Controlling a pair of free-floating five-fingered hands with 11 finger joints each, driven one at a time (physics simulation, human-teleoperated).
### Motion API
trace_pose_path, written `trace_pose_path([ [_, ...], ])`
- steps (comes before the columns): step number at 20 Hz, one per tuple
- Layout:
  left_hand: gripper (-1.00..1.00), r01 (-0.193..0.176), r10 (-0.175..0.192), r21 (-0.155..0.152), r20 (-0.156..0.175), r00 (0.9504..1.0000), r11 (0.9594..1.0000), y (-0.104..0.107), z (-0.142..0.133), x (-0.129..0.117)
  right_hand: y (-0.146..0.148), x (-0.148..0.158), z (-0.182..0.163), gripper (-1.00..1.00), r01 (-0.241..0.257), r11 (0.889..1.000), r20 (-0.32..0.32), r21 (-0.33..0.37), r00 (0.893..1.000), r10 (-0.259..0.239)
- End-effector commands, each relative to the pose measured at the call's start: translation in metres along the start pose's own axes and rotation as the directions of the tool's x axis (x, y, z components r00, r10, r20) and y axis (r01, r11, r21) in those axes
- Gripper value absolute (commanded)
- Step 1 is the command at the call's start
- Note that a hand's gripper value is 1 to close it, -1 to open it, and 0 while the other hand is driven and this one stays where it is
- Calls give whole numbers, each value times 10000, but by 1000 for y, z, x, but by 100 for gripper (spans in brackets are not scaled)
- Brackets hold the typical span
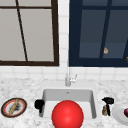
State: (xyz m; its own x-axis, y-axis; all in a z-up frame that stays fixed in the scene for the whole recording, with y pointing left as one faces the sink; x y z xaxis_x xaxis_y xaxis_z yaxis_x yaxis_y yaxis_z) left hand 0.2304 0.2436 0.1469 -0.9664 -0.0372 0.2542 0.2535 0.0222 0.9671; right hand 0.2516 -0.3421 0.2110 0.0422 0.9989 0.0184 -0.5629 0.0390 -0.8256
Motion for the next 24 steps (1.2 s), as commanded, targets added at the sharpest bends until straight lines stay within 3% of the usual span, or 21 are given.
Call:
trace_pose_path([
  [1,0,0,0,0,0,10000,10000,0,0,0,1,3,-18,-100,-291,9996,-344,-17,9990,290],
  [7,0,0,0,0,0,10000,10000,0,0,0,6,1,-41,-100,-343,9993,-255,137,9991,346],
  [12,0,0,0,0,0,10000,10000,0,0,0,26,-2,-61,-100,-404,9992,-301,71,9987,406],
  [15,0,0,0,0,0,10000,10000,0,0,0,37,-13,-86,-100,-140,9998,-96,120,9999,142],
  [18,0,0,0,0,0,10000,10000,0,0,0,36,-16,-100,-100,-86,9982,-80,599,9999,91],
  [22,0,0,0,0,0,10000,10000,0,0,0,13,-21,-107,-100,-13,9773,158,2121,9999,-21],
  [23,0,0,0,0,0,10000,10000,0,0,0,10,-20,-111,-100,16,9707,230,2403,9997,-74],
  [24,0,0,0,0,0,10000,10000,0,0,0,14,-18,-111,-100,106,9712,222,2379,9996,-163],
])
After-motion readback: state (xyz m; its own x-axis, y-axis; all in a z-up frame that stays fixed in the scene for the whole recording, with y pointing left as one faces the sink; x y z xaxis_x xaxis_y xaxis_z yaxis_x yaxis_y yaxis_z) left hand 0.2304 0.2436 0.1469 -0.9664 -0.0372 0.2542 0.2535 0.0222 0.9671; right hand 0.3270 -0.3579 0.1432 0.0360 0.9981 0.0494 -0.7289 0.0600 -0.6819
